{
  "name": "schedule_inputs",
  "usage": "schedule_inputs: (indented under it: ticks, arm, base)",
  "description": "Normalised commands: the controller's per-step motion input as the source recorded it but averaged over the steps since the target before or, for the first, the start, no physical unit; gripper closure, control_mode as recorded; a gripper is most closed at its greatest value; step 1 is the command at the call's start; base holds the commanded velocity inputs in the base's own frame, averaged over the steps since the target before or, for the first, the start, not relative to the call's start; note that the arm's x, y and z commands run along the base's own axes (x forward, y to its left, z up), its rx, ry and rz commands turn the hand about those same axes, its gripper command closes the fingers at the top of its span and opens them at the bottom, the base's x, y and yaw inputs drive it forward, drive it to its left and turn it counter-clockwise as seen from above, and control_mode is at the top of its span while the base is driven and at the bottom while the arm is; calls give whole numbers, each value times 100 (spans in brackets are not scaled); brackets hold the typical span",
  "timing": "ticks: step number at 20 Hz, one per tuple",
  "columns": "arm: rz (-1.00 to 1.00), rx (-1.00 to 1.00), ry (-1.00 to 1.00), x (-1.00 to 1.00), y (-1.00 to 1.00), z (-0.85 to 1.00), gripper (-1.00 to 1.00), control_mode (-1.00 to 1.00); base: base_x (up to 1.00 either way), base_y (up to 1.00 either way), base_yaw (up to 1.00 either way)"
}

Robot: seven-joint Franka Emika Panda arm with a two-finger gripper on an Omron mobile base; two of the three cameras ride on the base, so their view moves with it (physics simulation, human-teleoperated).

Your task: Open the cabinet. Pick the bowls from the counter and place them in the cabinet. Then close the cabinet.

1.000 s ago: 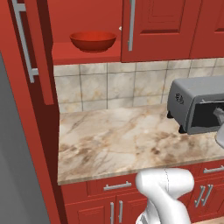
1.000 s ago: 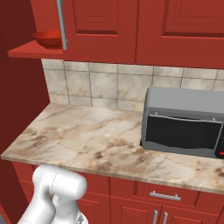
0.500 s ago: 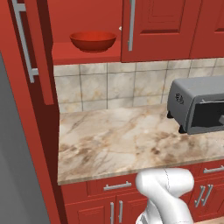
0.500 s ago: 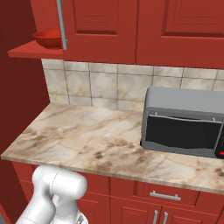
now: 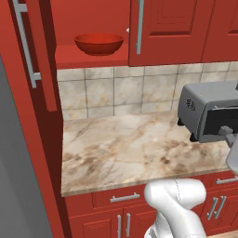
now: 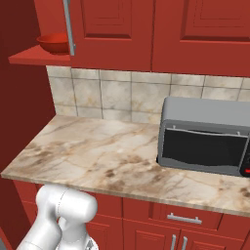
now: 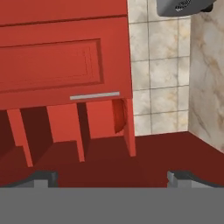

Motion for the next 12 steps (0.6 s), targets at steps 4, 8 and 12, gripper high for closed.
schedule_inputs:
  ticks: [4,8,12]
  arm:
    - [0,-1,0,0,18,0,-100,-100]
    - [0,-2,0,0,23,0,-100,-100]
    - [0,-3,0,0,28,0,-100,-100]
  base:
    - [0,0,0]
    - [0,0,0]
    - [0,0,0]
